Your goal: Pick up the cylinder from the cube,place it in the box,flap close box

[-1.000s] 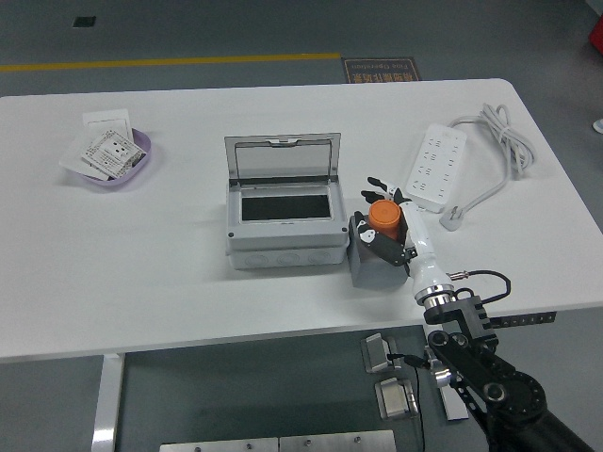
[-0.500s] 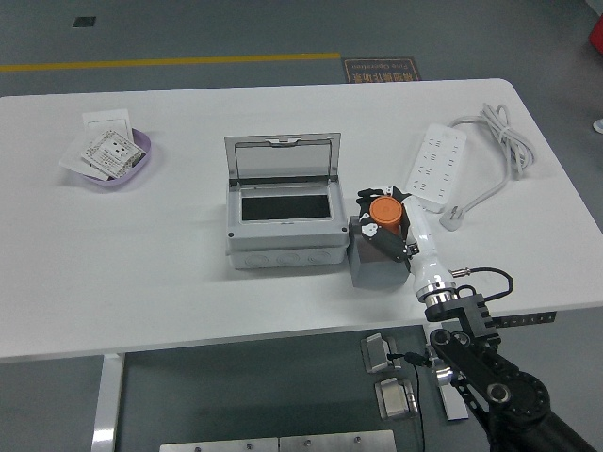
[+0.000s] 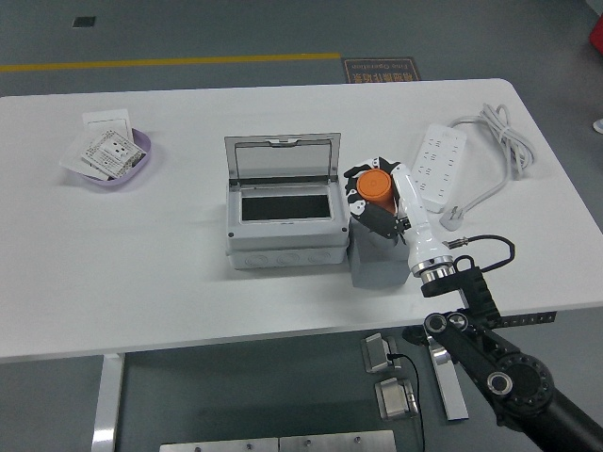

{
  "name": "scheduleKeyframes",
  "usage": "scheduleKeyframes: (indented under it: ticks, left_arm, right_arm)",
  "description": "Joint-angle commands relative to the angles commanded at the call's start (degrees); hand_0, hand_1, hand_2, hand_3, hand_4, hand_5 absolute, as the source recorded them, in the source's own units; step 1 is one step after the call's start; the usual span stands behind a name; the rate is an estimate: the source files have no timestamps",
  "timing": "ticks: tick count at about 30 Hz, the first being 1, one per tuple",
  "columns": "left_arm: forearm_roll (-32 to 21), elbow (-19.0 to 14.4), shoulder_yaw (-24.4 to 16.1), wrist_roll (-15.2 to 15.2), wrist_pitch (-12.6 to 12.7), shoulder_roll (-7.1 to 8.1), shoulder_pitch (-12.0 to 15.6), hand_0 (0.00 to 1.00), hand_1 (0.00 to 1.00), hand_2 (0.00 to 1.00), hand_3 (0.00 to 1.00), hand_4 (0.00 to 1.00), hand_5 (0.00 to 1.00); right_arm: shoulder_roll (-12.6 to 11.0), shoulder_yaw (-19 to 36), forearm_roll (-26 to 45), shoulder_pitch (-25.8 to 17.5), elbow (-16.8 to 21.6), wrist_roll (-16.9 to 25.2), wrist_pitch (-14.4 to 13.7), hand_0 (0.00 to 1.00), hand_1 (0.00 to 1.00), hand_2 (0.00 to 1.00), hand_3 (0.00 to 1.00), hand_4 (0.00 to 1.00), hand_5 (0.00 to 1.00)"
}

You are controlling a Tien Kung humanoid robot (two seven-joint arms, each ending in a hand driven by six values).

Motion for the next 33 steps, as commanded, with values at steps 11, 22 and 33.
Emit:
scheduleKeyframes:
  ticks: [11, 22, 33]
  left_arm:
    - [0.64, 0.00, -0.94, 0.42, 0.10, 0.17, -0.08, 0.633, 0.682, 0.653, 0.656, 0.759, 0.482]
    - [1.26, 0.00, -1.18, 0.68, -0.03, 0.39, -0.24, 0.632, 0.683, 0.653, 0.658, 0.759, 0.494]
    - [1.49, 0.00, -0.84, 0.58, -0.22, 0.41, -0.53, 0.632, 0.682, 0.652, 0.659, 0.759, 0.502]
  right_arm:
    - [0.97, -10.45, -18.30, 11.57, -6.69, -13.14, 2.49, 0.024, 0.130, 0.325, 0.331, 0.154, 0.043]
    - [5.86, -18.27, -24.54, 20.97, -15.51, -16.69, 4.51, 0.005, 0.110, 0.314, 0.324, 0.170, 0.063]
    - [6.20, -20.07, -22.09, 25.35, -23.04, -15.34, 6.81, 0.018, 0.123, 0.329, 0.343, 0.187, 0.052]
